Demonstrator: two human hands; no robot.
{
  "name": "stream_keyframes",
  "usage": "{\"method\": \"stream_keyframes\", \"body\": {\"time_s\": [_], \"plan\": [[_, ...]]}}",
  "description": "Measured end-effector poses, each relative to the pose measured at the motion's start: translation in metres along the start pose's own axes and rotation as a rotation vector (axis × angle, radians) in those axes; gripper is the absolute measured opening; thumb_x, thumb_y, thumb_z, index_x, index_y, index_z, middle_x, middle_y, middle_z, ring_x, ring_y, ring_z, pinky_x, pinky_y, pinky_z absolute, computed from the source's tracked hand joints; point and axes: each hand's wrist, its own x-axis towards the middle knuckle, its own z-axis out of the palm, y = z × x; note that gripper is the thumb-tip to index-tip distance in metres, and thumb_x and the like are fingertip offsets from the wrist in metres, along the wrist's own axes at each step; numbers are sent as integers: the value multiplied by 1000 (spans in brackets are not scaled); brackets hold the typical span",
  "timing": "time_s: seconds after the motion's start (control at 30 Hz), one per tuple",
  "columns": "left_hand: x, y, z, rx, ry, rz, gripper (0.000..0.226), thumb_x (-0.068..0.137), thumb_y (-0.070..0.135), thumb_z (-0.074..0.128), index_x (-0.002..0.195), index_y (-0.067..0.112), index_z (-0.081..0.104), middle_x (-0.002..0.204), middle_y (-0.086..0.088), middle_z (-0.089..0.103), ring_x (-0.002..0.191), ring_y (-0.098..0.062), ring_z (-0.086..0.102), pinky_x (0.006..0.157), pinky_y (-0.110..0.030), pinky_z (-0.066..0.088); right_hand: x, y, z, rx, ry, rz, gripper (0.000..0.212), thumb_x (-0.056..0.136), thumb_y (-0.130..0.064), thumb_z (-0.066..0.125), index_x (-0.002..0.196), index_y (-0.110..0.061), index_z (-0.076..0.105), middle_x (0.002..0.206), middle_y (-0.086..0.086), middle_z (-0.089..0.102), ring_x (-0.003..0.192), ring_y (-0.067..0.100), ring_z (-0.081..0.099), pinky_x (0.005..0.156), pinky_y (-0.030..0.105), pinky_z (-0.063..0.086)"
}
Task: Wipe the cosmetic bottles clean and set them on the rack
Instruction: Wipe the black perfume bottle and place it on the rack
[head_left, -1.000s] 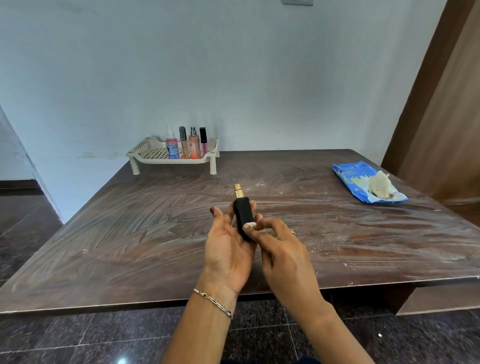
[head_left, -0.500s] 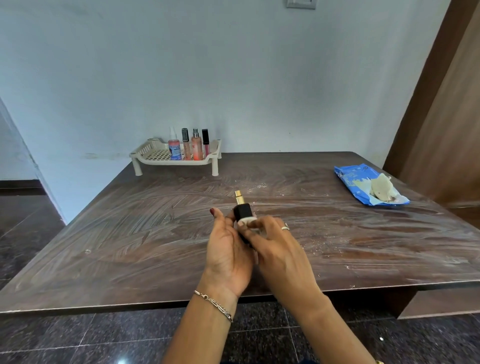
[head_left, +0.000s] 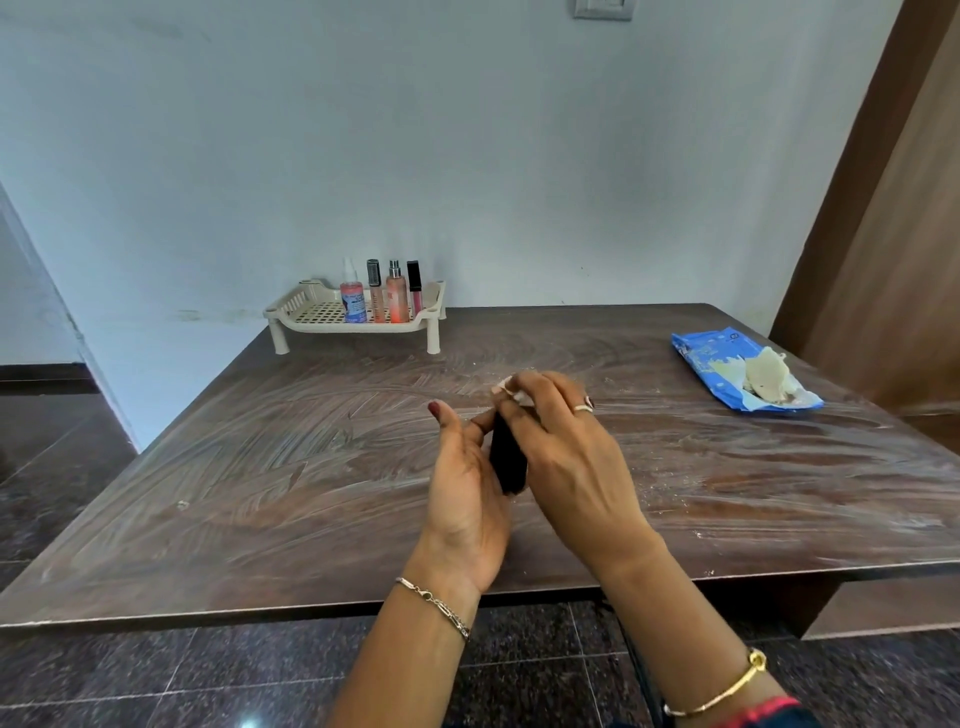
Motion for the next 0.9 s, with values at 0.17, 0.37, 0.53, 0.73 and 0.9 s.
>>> {"method": "stream_keyframes", "body": {"time_s": [0.17, 0.37, 0.53, 0.73, 0.9], "plan": [[-1, 1, -3, 146, 12, 13, 53, 94, 51, 38, 117, 9, 61, 109, -7, 69, 102, -14, 61, 87, -28, 42, 13, 9, -2, -71, -123, -40, 28, 86, -12, 43, 106, -9, 62, 112, 8, 59, 105, 26, 55, 81, 34, 50], [0, -8, -10, 247, 52, -32, 19, 90, 17, 58, 109, 16, 60, 86, 8, 69, 81, -7, 55, 70, -25, 36, 21, 22, -1, 549, -348, 284, 24, 95, -13, 45, 109, -23, 62, 105, -7, 60, 96, 7, 56, 81, 22, 46], [-2, -6, -5, 189, 39, -58, 41, 78, 27, 63, 113, 10, 52, 79, 1, 59, 65, -9, 49, 57, -22, 42, 20, 19, -6, 1286, -251, 728, 15, 91, -16, 61, 101, -19, 71, 93, 2, 74, 87, 12, 69, 77, 20, 53], [-1, -3, 4, 76, 59, -54, 63, 82, 29, 61, 134, 2, 37, 97, -12, 62, 71, -14, 59, 63, -28, 50, 6, 1, 3, 1214, -49, 775, 18, 90, -11, 61, 104, -16, 72, 94, -1, 74, 89, 5, 68, 76, 19, 52], [-1, 2, 1, -133, 79, -72, 45, 93, 21, 50, 130, -3, 45, 105, -16, 67, 96, -23, 67, 76, -33, 60, -20, -14, 11, 692, -24, 564, 34, 88, -12, 62, 117, -30, 65, 109, -15, 68, 102, -2, 59, 90, 23, 50]]}}
